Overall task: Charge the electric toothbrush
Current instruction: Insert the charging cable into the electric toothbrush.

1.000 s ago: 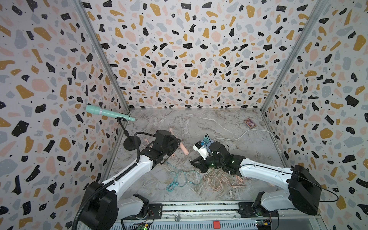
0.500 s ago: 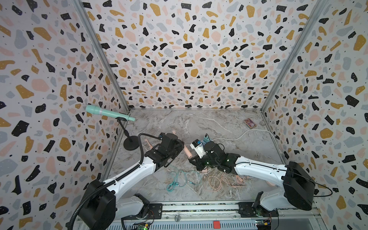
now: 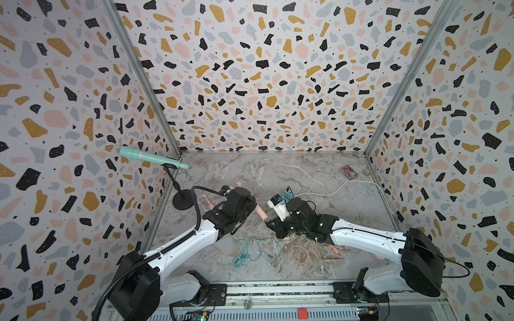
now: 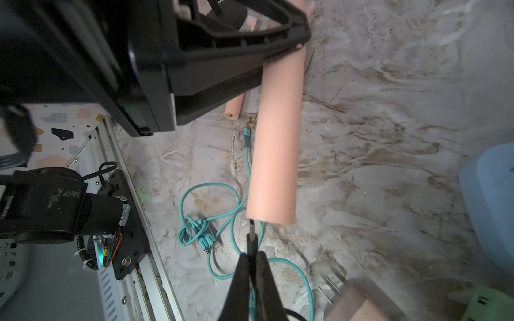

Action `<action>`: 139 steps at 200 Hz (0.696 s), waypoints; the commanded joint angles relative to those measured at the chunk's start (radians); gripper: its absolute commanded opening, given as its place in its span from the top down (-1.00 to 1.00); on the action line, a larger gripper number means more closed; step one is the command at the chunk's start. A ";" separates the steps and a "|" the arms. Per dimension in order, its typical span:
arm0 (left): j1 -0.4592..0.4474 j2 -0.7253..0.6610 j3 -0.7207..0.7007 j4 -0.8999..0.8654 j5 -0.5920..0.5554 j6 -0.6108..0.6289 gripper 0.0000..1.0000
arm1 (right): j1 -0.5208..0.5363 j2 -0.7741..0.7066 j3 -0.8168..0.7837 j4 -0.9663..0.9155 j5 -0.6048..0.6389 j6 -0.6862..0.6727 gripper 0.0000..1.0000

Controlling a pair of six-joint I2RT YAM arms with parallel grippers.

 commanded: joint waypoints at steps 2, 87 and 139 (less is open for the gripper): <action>-0.001 -0.009 0.042 -0.016 -0.042 0.030 1.00 | 0.005 -0.042 -0.020 -0.024 -0.033 -0.007 1.00; -0.016 -0.002 0.034 0.012 -0.026 0.008 1.00 | 0.008 -0.023 -0.009 -0.006 0.009 -0.012 1.00; -0.023 0.005 0.027 0.019 -0.020 0.002 1.00 | 0.006 0.000 0.023 -0.002 0.041 -0.015 1.00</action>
